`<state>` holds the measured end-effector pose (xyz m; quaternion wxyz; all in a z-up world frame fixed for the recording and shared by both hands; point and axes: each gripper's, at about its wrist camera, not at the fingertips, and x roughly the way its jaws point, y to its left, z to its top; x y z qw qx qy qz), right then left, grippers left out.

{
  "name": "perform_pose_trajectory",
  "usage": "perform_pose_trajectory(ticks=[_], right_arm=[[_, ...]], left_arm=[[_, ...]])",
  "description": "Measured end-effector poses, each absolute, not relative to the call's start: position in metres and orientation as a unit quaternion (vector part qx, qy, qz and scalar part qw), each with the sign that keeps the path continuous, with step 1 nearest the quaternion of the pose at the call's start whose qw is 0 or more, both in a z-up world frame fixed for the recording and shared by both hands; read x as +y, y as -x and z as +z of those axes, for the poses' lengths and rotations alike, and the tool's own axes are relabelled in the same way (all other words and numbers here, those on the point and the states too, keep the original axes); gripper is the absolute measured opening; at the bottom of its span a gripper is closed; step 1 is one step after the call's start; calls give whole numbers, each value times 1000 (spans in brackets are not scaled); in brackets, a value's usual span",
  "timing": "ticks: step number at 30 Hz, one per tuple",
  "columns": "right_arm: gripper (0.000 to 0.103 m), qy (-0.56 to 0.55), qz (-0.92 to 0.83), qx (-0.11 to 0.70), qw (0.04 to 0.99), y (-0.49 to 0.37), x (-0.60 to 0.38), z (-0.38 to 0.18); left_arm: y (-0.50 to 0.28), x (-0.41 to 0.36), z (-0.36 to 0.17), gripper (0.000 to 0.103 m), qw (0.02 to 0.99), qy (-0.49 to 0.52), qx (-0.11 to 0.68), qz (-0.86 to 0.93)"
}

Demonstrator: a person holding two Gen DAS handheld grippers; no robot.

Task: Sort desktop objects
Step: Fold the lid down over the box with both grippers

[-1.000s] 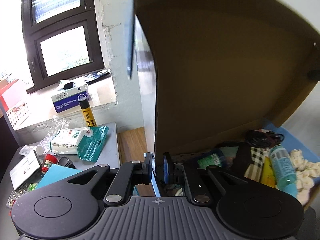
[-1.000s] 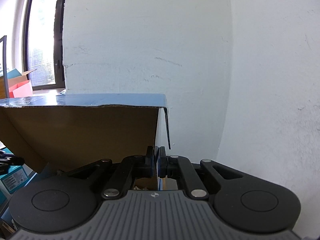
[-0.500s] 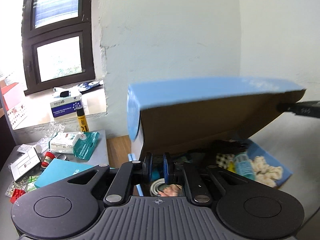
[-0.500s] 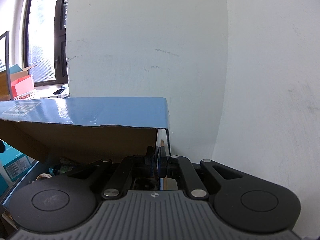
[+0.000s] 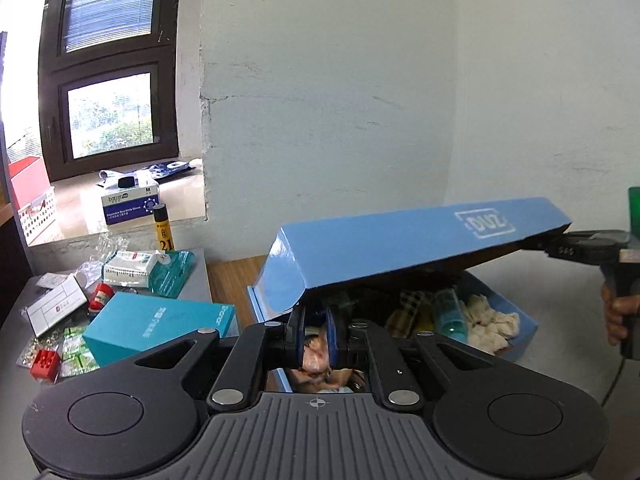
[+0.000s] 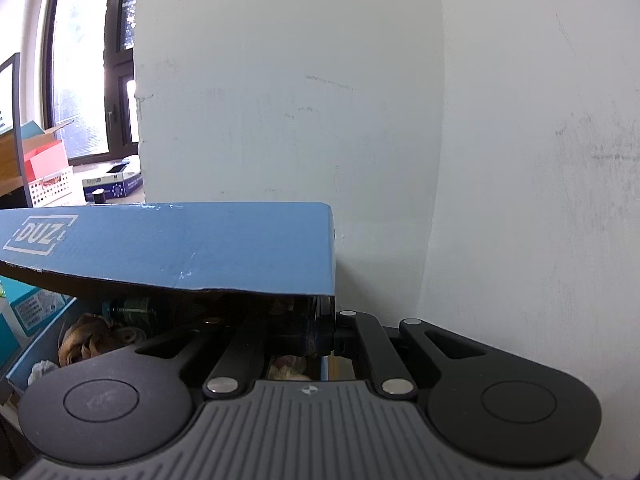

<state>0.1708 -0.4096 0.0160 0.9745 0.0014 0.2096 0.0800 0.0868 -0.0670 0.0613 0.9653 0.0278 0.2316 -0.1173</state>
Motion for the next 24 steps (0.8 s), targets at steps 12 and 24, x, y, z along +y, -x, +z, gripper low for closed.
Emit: perform_pose_trajectory(ticks=[12, 24], right_arm=[[5, -6, 61, 250, 966, -166, -405, -22], [6, 15, 39, 267, 963, -142, -397, -53]], left_arm=[[-65, -61, 36, 20, 953, -22, 268, -138], [-53, -55, 28, 20, 958, -5, 252, -136]])
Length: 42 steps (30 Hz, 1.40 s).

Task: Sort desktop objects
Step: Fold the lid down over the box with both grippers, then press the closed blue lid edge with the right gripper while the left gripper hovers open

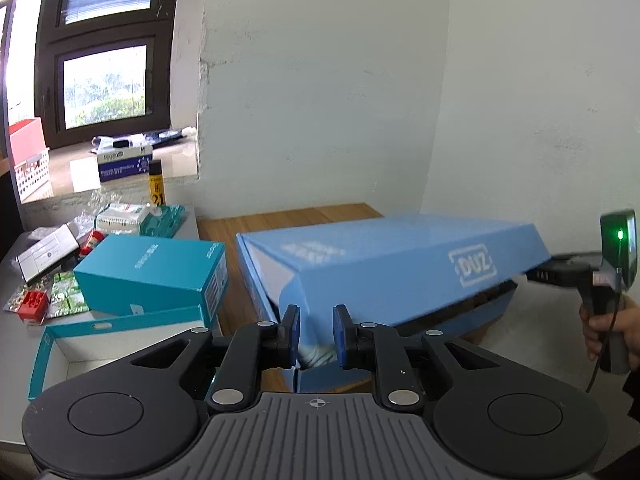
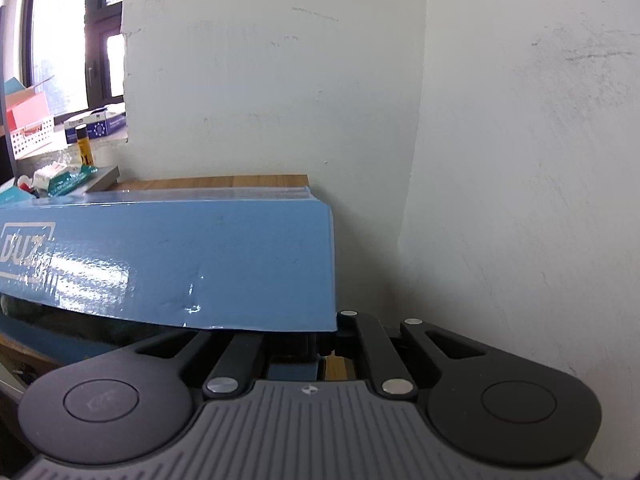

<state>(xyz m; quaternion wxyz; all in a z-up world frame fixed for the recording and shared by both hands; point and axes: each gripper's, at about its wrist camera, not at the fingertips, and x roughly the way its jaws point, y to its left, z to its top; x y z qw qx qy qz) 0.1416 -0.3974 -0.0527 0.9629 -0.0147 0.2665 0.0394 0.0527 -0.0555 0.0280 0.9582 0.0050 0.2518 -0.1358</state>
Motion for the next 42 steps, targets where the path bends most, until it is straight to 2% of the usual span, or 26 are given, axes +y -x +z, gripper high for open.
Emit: perform_pose_trajectory(ticks=[8, 25, 28, 30, 31, 35, 37, 38, 40, 42], right_arm=[[9, 20, 35, 247, 968, -117, -396, -65], [14, 48, 50, 206, 976, -85, -401, -70], [23, 38, 38, 207, 977, -81, -402, -75], [46, 23, 21, 205, 978, -76, -404, -79], [46, 17, 17, 200, 980, -73, -405, -82], [46, 31, 16, 187, 982, -66, -406, -92], [42, 36, 18, 181, 983, -64, -407, -97], [37, 37, 19, 177, 983, -64, -408, -100], [33, 37, 20, 169, 985, -64, -410, -105], [24, 38, 21, 162, 986, -67, -411, -109]], left_arm=[[-77, -79, 30, 20, 960, -16, 236, -150], [-134, -164, 11, 20, 944, -45, 265, -190], [-141, -182, 7, 20, 940, -59, 273, -194], [-143, -193, 4, 20, 938, -69, 276, -196], [-144, -197, 2, 20, 937, -73, 279, -196], [-146, -215, -6, 20, 934, -91, 287, -193], [-146, -221, -8, 20, 933, -102, 288, -188], [-146, -223, -8, 20, 933, -103, 289, -186], [-146, -225, -10, 20, 933, -103, 292, -182], [-147, -224, -10, 20, 933, -99, 296, -179]])
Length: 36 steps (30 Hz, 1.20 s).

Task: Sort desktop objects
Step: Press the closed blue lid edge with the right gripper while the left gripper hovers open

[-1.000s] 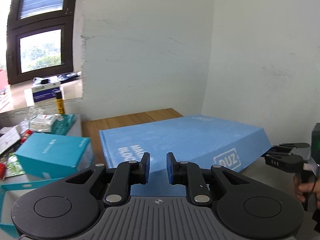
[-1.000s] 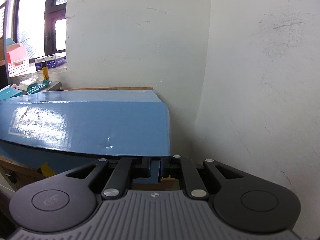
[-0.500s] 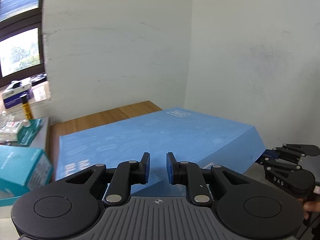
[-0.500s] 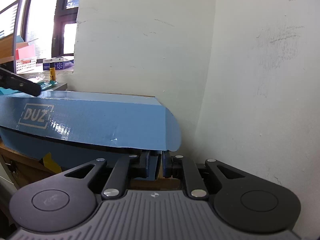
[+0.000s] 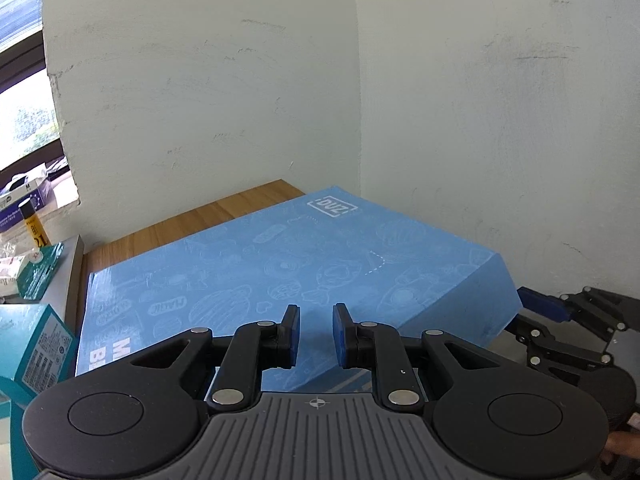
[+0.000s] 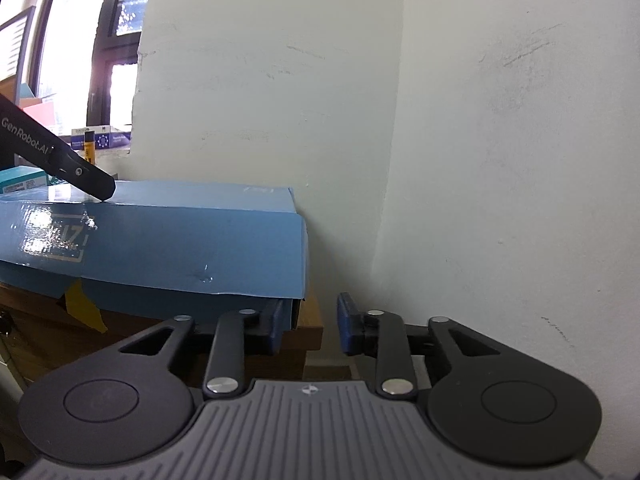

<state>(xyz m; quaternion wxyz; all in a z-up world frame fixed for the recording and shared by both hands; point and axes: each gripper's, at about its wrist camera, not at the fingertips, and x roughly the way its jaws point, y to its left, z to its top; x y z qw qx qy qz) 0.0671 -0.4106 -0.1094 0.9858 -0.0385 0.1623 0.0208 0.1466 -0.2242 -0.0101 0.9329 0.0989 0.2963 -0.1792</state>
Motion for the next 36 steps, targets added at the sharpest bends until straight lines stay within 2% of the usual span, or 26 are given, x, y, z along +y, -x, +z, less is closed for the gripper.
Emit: perform_pose_trajectory(ticks=[3, 6, 9, 25, 36], right_arm=[[20, 37, 20, 151, 988, -72, -411, -114], [7, 14, 35, 143, 989, -74, -413, -113], [3, 2, 38, 136, 990, -71, -416, -112], [3, -46, 63, 160, 984, -68, -435, -83], [3, -50, 66, 181, 980, -74, -436, -101]], left_arm=[[-151, -223, -11, 20, 932, -85, 305, -178], [-150, -228, -10, 20, 932, -97, 303, -174], [-148, -232, -10, 20, 933, -109, 300, -168], [-147, -233, -7, 20, 935, -94, 306, -155], [-148, -235, -13, 20, 931, -88, 314, -165]])
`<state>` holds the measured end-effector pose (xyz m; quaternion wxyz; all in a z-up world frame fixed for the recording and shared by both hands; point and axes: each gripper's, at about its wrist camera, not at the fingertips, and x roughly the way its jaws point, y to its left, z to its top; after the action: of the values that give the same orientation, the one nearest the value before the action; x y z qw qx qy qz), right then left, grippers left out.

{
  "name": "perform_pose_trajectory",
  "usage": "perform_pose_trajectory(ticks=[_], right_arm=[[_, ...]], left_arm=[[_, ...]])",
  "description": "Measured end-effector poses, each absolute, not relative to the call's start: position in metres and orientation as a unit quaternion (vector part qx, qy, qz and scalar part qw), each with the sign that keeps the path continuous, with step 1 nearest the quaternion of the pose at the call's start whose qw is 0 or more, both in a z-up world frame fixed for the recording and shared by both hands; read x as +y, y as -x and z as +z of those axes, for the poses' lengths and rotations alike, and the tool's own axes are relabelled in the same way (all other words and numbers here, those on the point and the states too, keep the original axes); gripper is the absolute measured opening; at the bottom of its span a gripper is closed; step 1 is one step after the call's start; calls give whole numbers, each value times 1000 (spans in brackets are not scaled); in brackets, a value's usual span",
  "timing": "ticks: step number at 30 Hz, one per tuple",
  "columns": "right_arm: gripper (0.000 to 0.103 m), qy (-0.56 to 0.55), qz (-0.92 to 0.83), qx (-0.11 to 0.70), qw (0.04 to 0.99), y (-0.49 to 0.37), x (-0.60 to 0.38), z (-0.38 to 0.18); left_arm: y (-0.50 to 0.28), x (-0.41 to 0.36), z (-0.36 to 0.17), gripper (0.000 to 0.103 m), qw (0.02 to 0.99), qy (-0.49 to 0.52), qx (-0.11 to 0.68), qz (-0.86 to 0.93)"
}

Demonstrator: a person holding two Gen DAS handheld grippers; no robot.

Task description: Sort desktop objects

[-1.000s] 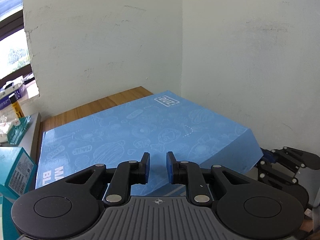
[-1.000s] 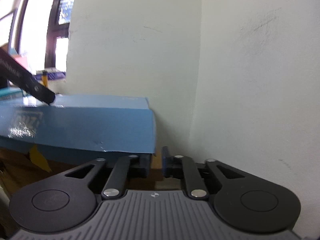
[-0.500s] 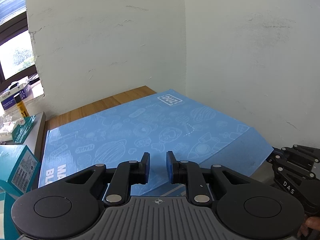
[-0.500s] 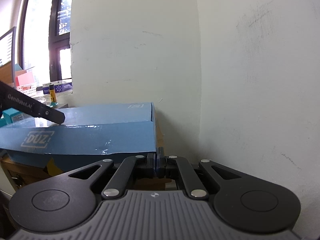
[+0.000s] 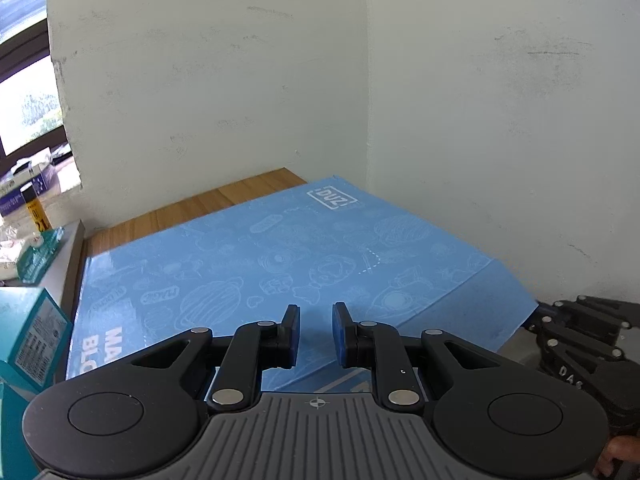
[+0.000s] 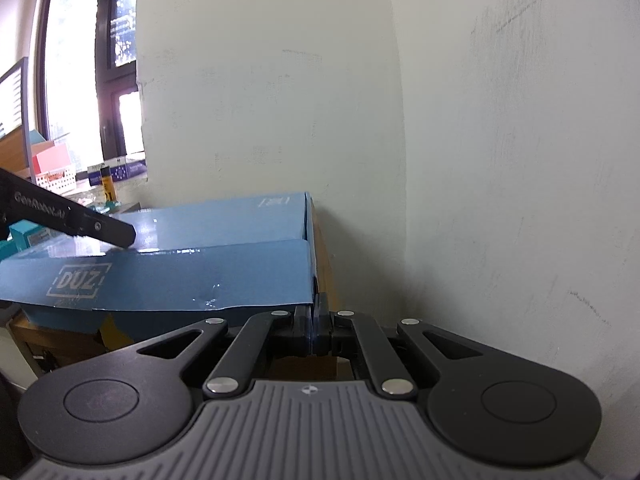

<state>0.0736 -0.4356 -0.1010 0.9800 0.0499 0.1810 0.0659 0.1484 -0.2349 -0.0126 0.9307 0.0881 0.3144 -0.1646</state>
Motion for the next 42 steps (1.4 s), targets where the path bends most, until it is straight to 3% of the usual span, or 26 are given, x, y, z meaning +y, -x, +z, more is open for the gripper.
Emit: perform_pose_trajectory(ticks=[12, 24, 42], right_arm=[[3, -88, 82, 159, 980, -80, -442, -126], [5, -66, 95, 220, 969, -70, -452, -123], [3, -80, 106, 235, 963, -76, -452, -116]], left_arm=[[-145, -237, -24, 20, 933, -81, 312, -160], [-143, -235, -31, 20, 937, -76, 302, -159], [-144, -232, -32, 20, 938, -63, 300, -162]])
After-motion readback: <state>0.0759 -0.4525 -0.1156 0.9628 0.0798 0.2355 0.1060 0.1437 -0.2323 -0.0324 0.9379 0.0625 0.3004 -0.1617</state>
